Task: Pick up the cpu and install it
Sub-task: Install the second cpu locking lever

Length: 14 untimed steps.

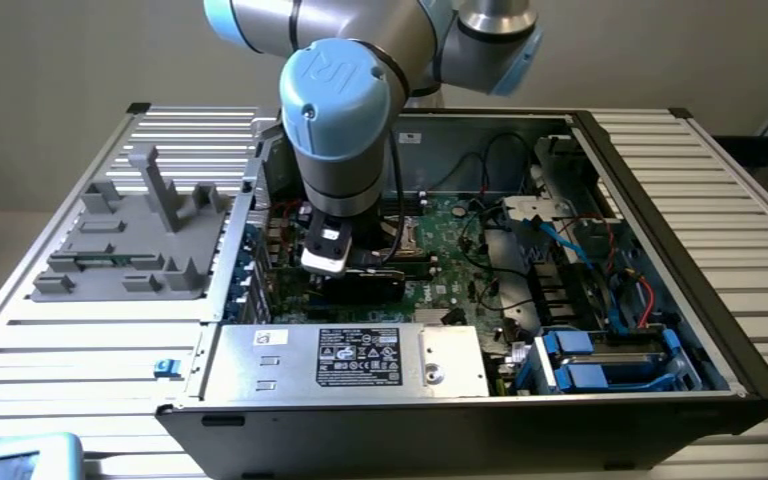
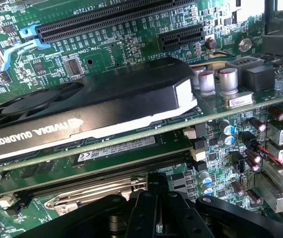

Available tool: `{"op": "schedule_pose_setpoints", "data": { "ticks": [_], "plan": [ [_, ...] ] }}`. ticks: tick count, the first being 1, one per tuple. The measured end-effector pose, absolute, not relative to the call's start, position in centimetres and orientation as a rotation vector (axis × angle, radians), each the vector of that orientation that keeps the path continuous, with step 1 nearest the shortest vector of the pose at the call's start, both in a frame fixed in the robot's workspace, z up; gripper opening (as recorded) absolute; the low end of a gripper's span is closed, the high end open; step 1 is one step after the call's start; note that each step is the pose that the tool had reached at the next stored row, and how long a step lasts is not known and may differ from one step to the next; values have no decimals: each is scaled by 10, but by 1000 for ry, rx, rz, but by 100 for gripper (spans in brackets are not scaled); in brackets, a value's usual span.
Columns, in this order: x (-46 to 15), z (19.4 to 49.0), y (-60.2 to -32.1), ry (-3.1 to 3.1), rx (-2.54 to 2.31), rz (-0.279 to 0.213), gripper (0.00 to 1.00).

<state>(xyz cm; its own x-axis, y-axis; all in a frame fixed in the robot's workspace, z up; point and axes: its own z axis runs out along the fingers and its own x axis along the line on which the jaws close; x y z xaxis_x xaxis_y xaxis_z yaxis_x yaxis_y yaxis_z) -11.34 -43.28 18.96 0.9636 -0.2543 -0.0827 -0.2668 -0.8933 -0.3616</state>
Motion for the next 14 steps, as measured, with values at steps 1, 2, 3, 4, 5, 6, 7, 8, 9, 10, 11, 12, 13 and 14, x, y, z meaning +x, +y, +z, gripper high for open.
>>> {"op": "schedule_pose_setpoints", "data": {
  "ticks": [1,2,3,4,5,6,7,8,9,10,11,12,13,14],
  "plan": [
    [-113,190,-433,377,-2737,47,11],
    [-113,190,-433,377,-2737,46,11],
    [-113,190,-433,377,-2737,46,11],
    [-113,191,-433,377,-2737,46,11],
    [-113,191,-432,377,-2737,46,11],
    [-114,192,-432,377,-2737,46,11],
    [-114,192,-431,377,-2737,45,11],
    [-114,193,-430,376,-2737,45,11],
    [-113,192,-430,376,-2737,44,11],
    [-113,192,-430,376,-2737,42,11],
    [-113,192,-430,375,-2737,41,11],
    [-113,192,-430,375,-2737,40,11],
    [-113,192,-430,375,-2736,39,11],
    [-114,192,-430,375,-2736,38,11]
  ]
}}
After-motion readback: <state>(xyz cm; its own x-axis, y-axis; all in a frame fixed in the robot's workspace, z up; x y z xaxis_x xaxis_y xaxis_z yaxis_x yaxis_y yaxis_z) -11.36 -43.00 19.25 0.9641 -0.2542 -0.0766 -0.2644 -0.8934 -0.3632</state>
